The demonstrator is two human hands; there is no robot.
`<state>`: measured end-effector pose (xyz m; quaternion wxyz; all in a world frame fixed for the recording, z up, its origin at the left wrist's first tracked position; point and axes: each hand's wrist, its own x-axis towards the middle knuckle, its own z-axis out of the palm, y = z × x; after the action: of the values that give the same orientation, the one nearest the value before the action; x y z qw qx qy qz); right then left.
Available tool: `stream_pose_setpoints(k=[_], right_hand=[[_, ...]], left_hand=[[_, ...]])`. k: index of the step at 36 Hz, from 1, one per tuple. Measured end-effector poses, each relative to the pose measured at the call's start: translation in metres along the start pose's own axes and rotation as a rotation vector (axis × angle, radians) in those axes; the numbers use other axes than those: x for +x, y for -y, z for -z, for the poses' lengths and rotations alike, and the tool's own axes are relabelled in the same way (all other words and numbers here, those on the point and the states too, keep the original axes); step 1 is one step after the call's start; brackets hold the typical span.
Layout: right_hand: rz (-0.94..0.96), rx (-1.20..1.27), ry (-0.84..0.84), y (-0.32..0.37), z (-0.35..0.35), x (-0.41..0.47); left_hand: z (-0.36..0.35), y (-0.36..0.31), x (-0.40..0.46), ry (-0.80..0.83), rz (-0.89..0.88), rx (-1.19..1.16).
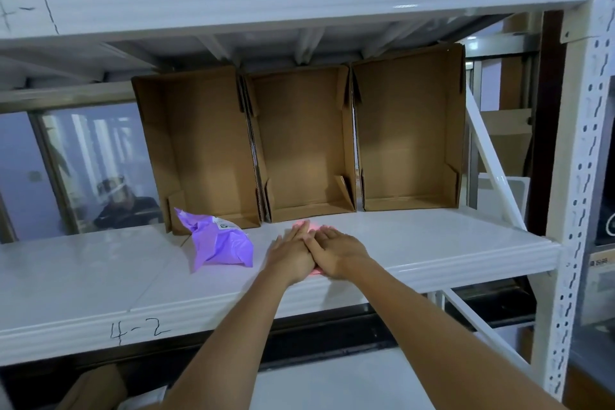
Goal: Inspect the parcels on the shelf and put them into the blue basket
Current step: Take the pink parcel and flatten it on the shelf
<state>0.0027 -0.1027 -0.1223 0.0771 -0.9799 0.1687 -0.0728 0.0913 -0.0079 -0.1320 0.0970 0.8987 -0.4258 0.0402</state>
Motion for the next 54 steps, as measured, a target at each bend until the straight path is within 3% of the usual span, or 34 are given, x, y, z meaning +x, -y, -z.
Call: stream_pose_setpoints(k=[3,7,14,18,26,30,37,41,45,49,52,54], right_hand=[[-0.061,0.009,0.008,-0.001,-0.003,0.006],[-0.073,-0.042,0.049,-0.001,-0.005,0.008],[-0.061,-0.064,0.083,-0.001,-0.001,0.009],[-0.053,-0.015,0.016,-0.002,-0.004,0.008],[-0.030,0.103,-0.404,-0.004,-0.002,-0.001],[-0.031,0.141,-0.546,-0.007,-0.004,-0.006],[-0.142,0.177,-0.421,-0.003,-0.001,-0.006],[-0.200,0.429,-0.273,0.009,0.021,-0.005],[-0.106,1.043,-0.081,0.028,0.047,-0.001],[-0.232,1.486,-0.062,0.023,0.068,0.011],[-0.311,1.632,-0.113,0.004,0.067,0.014],[-0.412,1.568,-0.158,-0.007,0.062,0.003]], left_hand=[[0.001,0.000,0.000,-0.068,0.089,-0.013],[-0.002,-0.001,0.001,0.025,0.190,0.095],[0.001,-0.002,0.002,0.100,0.193,0.103],[-0.001,0.000,0.004,0.066,0.225,0.028],[0.016,-0.006,-0.015,-0.379,0.395,-0.527],[0.018,-0.003,-0.015,-0.329,0.406,-0.647],[0.021,0.006,-0.003,-0.261,0.431,-1.198],[0.036,-0.005,-0.008,-0.202,0.394,-1.445],[0.054,-0.024,-0.003,-0.223,0.321,-1.483],[0.076,-0.049,-0.004,-0.227,0.263,-1.527],[0.085,-0.057,-0.005,-0.245,0.165,-1.435],[0.076,-0.055,-0.007,-0.272,0.128,-1.219]])
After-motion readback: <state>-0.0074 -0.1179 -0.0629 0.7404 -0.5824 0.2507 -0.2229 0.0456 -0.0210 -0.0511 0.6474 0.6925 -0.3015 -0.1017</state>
